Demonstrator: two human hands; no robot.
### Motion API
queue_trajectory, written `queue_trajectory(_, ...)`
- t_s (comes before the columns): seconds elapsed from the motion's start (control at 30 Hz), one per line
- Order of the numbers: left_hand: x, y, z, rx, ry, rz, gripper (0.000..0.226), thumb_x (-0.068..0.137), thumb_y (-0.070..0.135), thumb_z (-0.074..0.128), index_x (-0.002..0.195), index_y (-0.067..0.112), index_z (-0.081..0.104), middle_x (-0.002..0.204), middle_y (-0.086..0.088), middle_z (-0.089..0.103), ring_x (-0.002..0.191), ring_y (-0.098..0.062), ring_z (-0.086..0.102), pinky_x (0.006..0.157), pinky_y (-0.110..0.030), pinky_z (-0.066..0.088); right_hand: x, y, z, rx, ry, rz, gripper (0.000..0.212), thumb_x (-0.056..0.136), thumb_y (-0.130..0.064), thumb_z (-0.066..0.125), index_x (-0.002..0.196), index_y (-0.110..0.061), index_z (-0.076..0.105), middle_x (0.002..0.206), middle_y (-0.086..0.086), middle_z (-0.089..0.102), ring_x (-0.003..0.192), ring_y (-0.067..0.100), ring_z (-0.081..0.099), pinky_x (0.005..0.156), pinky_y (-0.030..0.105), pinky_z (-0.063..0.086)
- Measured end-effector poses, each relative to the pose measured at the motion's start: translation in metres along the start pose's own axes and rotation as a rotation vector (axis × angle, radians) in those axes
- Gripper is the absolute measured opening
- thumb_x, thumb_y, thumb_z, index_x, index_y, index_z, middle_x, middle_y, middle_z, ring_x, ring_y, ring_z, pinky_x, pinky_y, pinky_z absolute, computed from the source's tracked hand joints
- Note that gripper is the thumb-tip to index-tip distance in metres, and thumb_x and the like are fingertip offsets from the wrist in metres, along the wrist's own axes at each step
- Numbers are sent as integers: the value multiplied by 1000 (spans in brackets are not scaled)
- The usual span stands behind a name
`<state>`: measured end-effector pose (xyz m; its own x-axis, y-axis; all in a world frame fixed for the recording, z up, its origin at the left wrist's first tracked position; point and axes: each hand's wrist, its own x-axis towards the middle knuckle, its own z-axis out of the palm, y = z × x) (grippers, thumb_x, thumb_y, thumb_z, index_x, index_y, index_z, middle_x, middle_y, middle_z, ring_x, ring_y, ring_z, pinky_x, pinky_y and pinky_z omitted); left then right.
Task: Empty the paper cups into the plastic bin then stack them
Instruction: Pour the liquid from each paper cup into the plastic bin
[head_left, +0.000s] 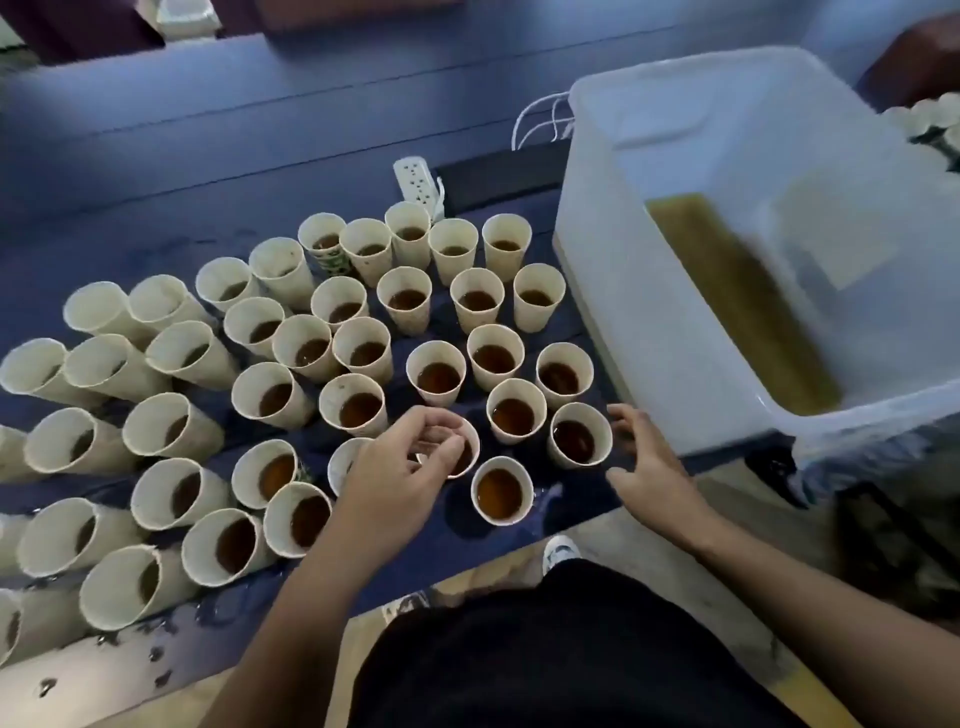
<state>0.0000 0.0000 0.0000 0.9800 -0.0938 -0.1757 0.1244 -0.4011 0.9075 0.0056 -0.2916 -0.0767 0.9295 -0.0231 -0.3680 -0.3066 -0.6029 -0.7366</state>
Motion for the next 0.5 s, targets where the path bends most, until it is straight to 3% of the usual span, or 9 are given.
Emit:
queue_trajectory(0.13,2,-12,-14,74,-122,20,21,97,14,67,99,35,65,84,19,68,76,2,63,69,-10,47,2,-10,11,29,100,53,60,89,-12,62,140,-35,41,133,-7,50,117,13,54,103,34,45)
queue_trajectory(0.2,5,-12,-17,138,-178,53,23,96,14,67,99,36,64,84,14,68,74,4,62,68,-8,46,-1,-13,11,32,117,2,62,87,-11,66,139,-34,41,131,-9,47,113,7,54,99,30,45)
queue_trajectory(0.3,7,-8,-14,219,-241,113,20,96,16,67,99,35,63,85,16,66,74,8,61,69,-6,43,-3,-7,6,-114,75,-164,56,80,-9,72,128,-30,50,133,-9,41,121,5,48,100,27,42)
queue_trajectory(0.4,14,-10,-1,354,-358,173,13,98,26,64,108,33,63,92,22,65,86,3,62,74,-13,47,5,13,1,-331,33,-315,36,79,-11,78,110,-22,65,145,1,43,125,15,49,98,31,43)
queue_trajectory(0.5,25,-13,15,514,-456,210,19,99,32,60,118,33,62,103,22,63,91,-1,58,82,-27,50,17,24,-6,-419,45,-424,21,77,-7,83,92,-15,73,135,10,60,110,28,64,90,37,52)
